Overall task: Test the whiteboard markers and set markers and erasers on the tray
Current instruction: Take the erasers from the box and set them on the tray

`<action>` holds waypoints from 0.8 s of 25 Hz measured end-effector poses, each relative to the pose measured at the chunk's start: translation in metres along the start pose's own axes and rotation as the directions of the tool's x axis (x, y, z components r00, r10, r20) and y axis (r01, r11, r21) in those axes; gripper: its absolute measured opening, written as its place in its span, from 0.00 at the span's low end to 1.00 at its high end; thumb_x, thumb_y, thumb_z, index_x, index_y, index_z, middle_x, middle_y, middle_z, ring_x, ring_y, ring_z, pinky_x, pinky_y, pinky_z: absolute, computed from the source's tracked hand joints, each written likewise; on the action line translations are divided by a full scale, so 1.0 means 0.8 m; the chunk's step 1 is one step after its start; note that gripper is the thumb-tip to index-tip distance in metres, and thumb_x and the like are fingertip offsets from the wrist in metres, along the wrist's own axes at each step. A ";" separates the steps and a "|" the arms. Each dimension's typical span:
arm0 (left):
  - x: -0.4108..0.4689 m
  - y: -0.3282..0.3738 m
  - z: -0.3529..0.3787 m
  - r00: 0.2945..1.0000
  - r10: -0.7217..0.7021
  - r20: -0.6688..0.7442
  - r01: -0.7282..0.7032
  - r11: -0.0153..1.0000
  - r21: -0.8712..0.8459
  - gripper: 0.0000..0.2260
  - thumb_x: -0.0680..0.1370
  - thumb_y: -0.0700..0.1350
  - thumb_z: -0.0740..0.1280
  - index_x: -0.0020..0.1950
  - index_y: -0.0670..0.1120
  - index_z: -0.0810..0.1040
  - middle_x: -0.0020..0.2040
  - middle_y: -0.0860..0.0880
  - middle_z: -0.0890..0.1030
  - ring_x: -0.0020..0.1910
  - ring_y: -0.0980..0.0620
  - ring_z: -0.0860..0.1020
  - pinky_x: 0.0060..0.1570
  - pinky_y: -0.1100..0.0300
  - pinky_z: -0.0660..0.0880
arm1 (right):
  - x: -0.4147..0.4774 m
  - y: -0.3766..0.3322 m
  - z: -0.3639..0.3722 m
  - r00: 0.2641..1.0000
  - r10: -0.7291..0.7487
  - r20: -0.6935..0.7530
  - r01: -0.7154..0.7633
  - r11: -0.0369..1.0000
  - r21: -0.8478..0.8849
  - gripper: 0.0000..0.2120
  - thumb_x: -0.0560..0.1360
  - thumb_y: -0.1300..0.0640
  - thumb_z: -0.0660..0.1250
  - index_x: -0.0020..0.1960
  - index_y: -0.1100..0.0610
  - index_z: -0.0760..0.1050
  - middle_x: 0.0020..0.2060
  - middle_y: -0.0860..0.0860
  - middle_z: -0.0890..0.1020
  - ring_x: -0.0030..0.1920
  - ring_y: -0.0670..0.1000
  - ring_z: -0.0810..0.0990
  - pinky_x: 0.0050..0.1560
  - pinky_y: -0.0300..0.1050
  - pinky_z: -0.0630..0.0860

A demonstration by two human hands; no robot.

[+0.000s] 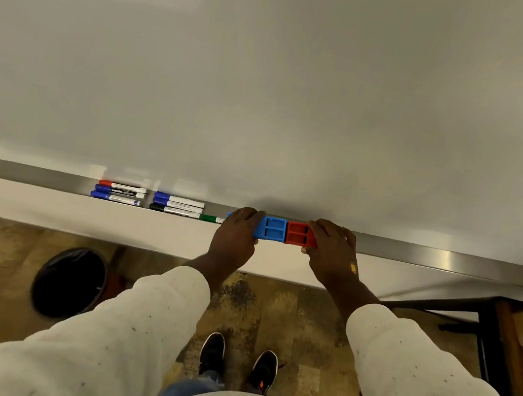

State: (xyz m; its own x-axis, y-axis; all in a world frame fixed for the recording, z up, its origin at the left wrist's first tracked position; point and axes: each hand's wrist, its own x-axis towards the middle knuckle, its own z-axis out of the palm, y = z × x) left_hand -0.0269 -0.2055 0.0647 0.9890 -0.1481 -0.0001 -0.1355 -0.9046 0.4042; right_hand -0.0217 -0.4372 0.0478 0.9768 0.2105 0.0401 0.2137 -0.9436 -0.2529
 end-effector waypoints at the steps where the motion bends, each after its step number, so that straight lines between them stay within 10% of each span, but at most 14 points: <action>1: 0.003 -0.003 0.002 1.000 -0.005 -0.004 0.005 1.000 -0.006 0.26 0.72 0.39 0.72 0.70 0.46 0.71 0.62 0.47 0.76 0.61 0.46 0.73 0.60 0.51 0.73 | 0.003 -0.001 0.003 1.000 0.017 -0.011 -0.017 1.000 0.000 0.27 0.71 0.55 0.74 0.67 0.53 0.71 0.62 0.51 0.77 0.63 0.55 0.75 0.69 0.55 0.61; 20: 0.059 -0.011 0.067 0.994 0.106 0.025 -0.105 0.994 -0.018 0.27 0.71 0.38 0.73 0.70 0.42 0.72 0.65 0.43 0.75 0.67 0.42 0.71 0.68 0.49 0.67 | 0.033 0.038 0.048 0.987 0.159 -0.025 -0.160 0.987 -0.031 0.31 0.67 0.58 0.77 0.68 0.56 0.71 0.63 0.55 0.76 0.66 0.58 0.72 0.68 0.57 0.65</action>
State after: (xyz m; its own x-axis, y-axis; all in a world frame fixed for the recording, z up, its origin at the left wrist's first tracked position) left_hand 0.0180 -0.2260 0.0123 0.9673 -0.2528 0.0198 -0.2377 -0.8768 0.4180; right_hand 0.0099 -0.4508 0.0040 0.9984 0.0515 0.0238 0.0555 -0.9725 -0.2263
